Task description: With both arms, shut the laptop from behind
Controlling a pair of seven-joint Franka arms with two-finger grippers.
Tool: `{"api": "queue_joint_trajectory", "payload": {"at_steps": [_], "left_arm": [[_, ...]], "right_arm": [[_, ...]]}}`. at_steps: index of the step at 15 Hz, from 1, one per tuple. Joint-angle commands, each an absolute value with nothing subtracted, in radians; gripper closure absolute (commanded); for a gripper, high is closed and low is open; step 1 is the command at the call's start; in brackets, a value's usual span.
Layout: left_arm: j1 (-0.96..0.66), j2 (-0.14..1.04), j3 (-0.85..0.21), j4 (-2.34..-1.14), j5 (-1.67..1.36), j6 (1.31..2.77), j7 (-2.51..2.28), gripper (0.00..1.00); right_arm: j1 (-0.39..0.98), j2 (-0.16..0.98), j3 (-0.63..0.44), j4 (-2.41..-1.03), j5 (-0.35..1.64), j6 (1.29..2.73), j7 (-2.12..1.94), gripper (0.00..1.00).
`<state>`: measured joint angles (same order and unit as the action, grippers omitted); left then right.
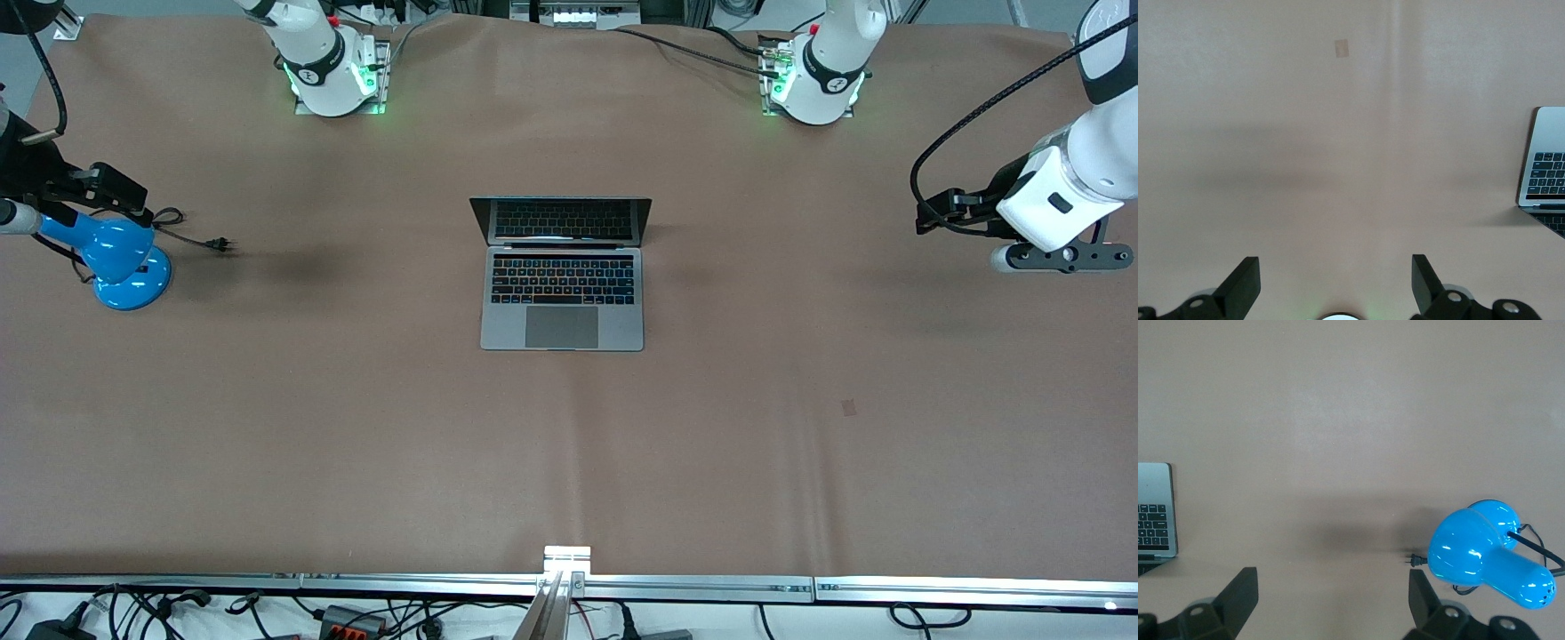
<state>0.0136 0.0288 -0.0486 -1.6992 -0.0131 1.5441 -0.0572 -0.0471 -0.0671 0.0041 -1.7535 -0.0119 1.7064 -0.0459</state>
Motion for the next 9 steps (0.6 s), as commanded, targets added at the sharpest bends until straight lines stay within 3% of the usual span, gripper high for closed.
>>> {"api": "queue_joint_trajectory", "payload": {"at_steps": [1, 3, 6, 7, 8, 9], "left_arm": [[0.017, 0.038, -0.055, -1.675, -0.005, 1.522, -0.067, 0.00], [0.017, 0.038, -0.055, -1.675, -0.003, 1.522, -0.069, 0.00], [0.018, 0.037, -0.057, -1.675, 0.000, 1.508, -0.058, 0.31], [0.018, 0.038, -0.057, -1.675, 0.000, 1.500, -0.063, 0.36], [0.020, 0.038, -0.051, -1.674, -0.011, 1.497, -0.063, 0.60], [0.018, 0.035, -0.054, -1.675, -0.011, 1.491, -0.064, 0.95]], "right_arm": [[-0.054, -0.090, 0.014, -1.772, -0.025, 1.695, -0.057, 0.00], [-0.054, -0.087, 0.014, -1.767, -0.025, 1.698, -0.057, 0.00], [-0.054, -0.086, 0.014, -1.766, -0.018, 1.704, -0.051, 0.00], [-0.054, -0.086, 0.014, -1.766, -0.018, 1.700, -0.051, 0.28], [-0.054, -0.086, 0.014, -1.766, -0.018, 1.697, -0.045, 0.52], [-0.054, -0.086, 0.014, -1.764, -0.018, 1.695, -0.044, 0.74]]}}
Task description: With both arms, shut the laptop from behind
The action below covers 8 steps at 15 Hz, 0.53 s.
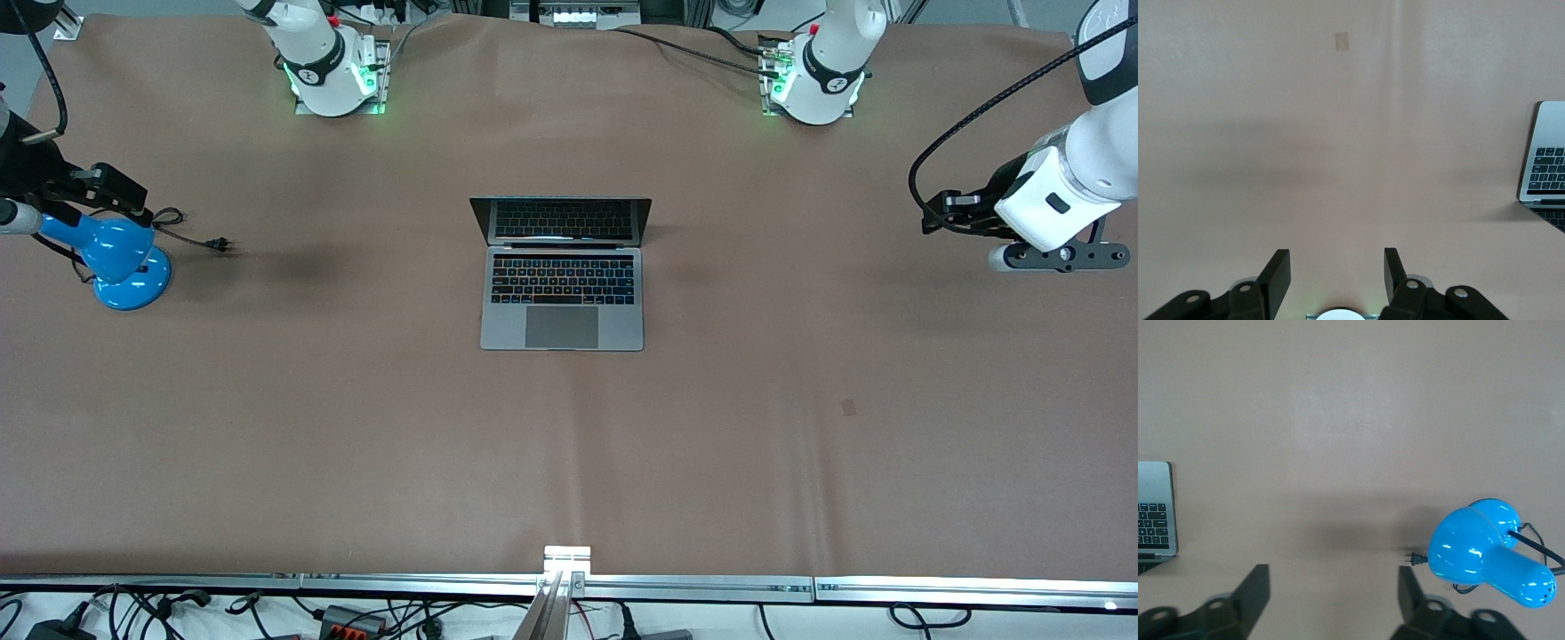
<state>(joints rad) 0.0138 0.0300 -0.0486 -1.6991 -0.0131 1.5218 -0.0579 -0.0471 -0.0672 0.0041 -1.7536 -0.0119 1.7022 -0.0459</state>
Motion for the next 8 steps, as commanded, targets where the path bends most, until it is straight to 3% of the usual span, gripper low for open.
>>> {"api": "queue_joint_trajectory", "payload": {"at_steps": [1, 2, 8], "left_arm": [[0.018, 0.035, -0.057, -1.674, -0.011, 1.474, -0.067, 0.99], [0.018, 0.035, -0.057, -1.672, -0.012, 1.468, -0.066, 0.99], [-0.002, 0.064, -0.080, -1.690, -0.104, 1.364, -0.095, 1.00]], "right_arm": [[-0.054, -0.086, 0.015, -1.764, -0.018, 1.694, -0.043, 0.93], [-0.051, -0.086, 0.017, -1.763, -0.020, 1.692, -0.041, 1.00], [-0.037, -0.078, 0.018, -1.761, -0.017, 1.690, -0.040, 1.00]]}}
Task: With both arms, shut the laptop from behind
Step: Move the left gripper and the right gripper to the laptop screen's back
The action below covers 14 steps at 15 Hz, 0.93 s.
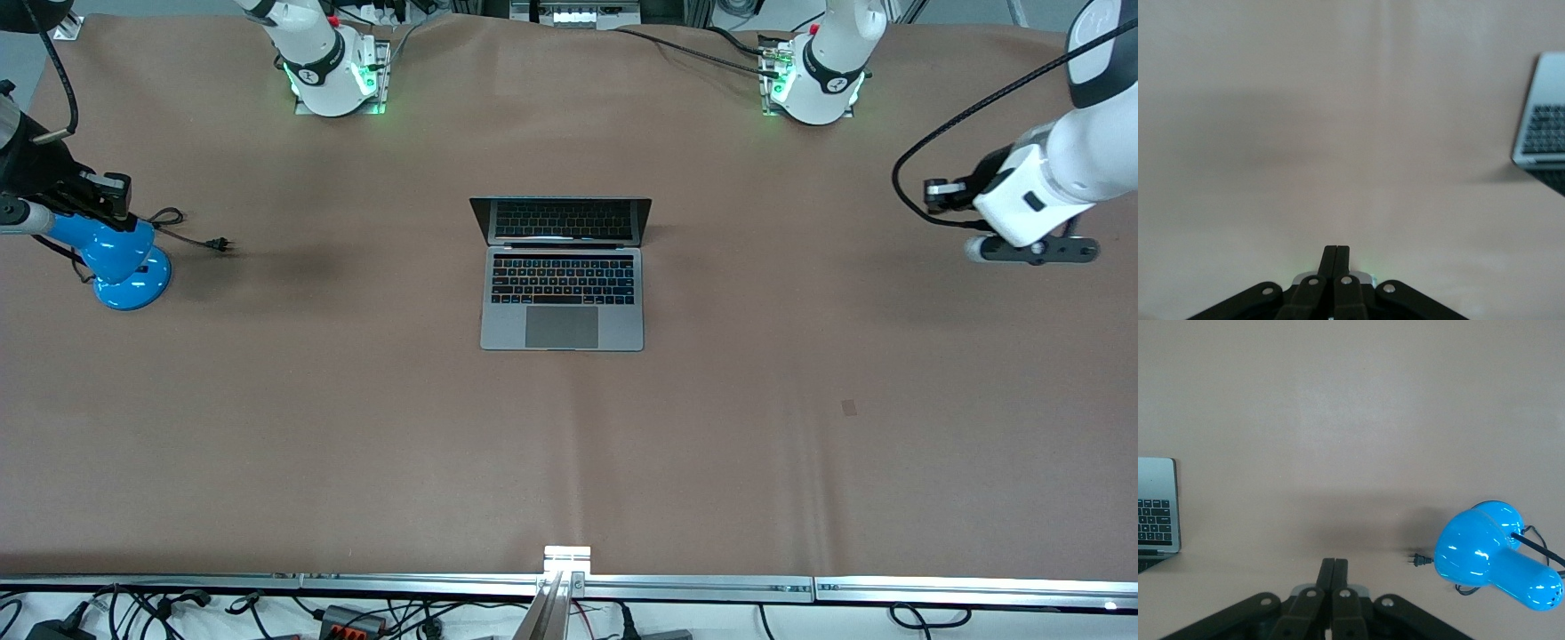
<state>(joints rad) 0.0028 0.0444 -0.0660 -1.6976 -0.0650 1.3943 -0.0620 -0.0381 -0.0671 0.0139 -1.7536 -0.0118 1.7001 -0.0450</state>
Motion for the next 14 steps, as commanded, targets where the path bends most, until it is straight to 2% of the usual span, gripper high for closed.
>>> {"api": "queue_joint_trajectory", "payload": {"at_steps": [1, 4, 6, 12, 14], "left_arm": [[-0.006, 0.090, -0.083, -1.693, -0.167, 1.359, -0.116, 1.00], [-0.014, 0.144, -0.179, -1.716, -0.259, 1.402, -0.263, 1.00], [-0.011, 0.138, -0.274, -1.779, -0.271, 1.455, -0.311, 1.00], [-0.006, -0.013, -0.503, -2.156, -0.460, 1.731, -0.374, 1.00], [-0.008, -0.038, -0.602, -2.215, -0.489, 1.827, -0.437, 1.00]], "right_arm": [[-0.038, -0.071, 0.017, -1.761, -0.015, 1.690, -0.040, 1.00], [-0.026, -0.045, 0.023, -1.767, -0.011, 1.655, -0.044, 1.00], [0.027, -0.023, 0.026, -1.792, 0.026, 1.612, -0.048, 1.00], [0.184, -0.020, 0.028, -1.969, 0.199, 1.624, -0.041, 1.00], [0.250, -0.031, 0.028, -2.055, 0.292, 1.692, -0.040, 1.00]]}}
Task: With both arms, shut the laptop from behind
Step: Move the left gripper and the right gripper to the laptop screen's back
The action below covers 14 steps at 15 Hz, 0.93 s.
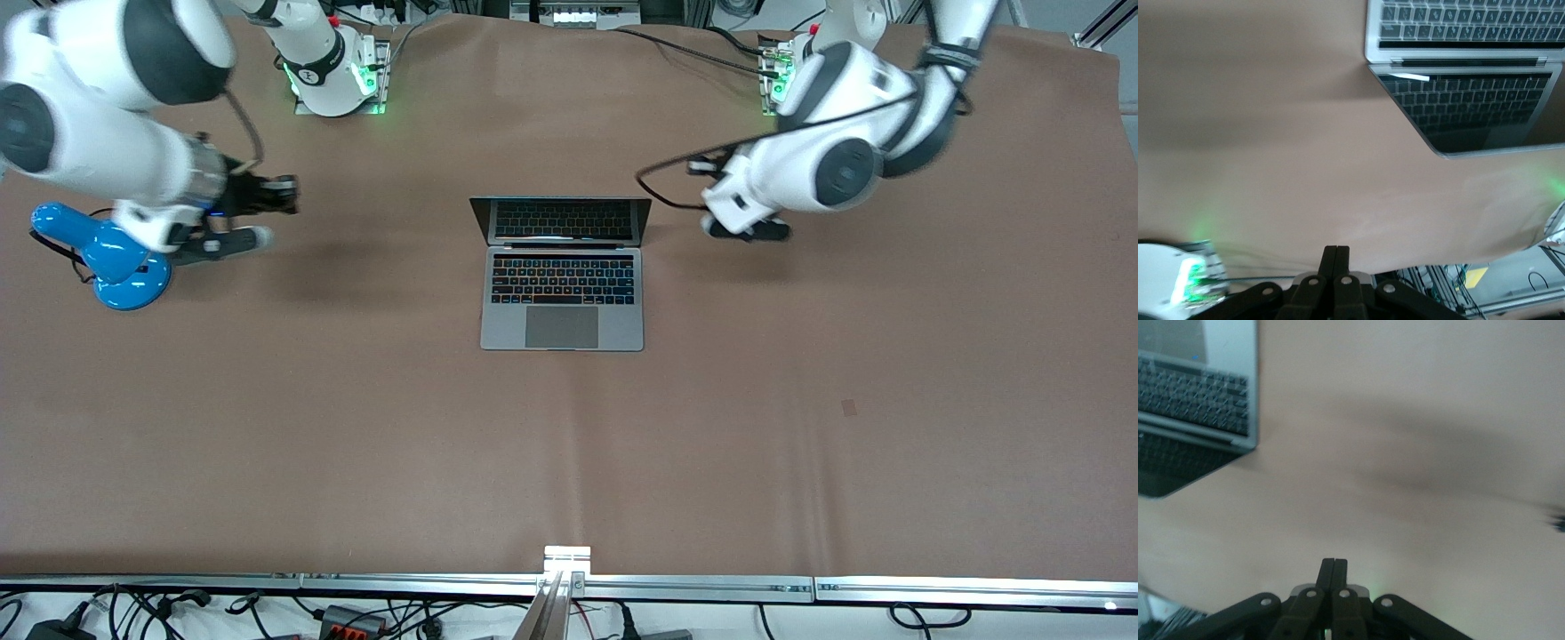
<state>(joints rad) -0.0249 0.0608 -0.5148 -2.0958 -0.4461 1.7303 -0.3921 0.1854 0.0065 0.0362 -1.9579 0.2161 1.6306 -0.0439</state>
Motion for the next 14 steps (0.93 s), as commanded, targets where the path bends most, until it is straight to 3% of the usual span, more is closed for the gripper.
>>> {"api": "queue_joint_trajectory", "payload": {"at_steps": [1, 5, 7, 14], "left_arm": [[-0.009, -0.037, -0.661, -2.239, -0.494, 1.891, -0.463, 1.00], [-0.009, -0.026, -0.780, -2.303, -0.541, 2.057, -0.550, 1.00], [-0.003, 0.044, -0.782, -2.290, -0.538, 2.147, -0.555, 1.00], [0.066, 0.204, -0.775, -2.159, -0.410, 2.235, -0.587, 1.00]], "right_arm": [[0.271, -0.041, 0.028, -2.109, 0.361, 1.748, -0.040, 1.00], [0.502, -0.032, 0.031, -2.183, 0.387, 1.914, 0.101, 1.00], [0.641, -0.006, 0.031, -2.197, 0.387, 1.985, 0.236, 1.00], [0.673, 0.058, 0.028, -2.223, 0.387, 2.184, 0.265, 1.00]]}}
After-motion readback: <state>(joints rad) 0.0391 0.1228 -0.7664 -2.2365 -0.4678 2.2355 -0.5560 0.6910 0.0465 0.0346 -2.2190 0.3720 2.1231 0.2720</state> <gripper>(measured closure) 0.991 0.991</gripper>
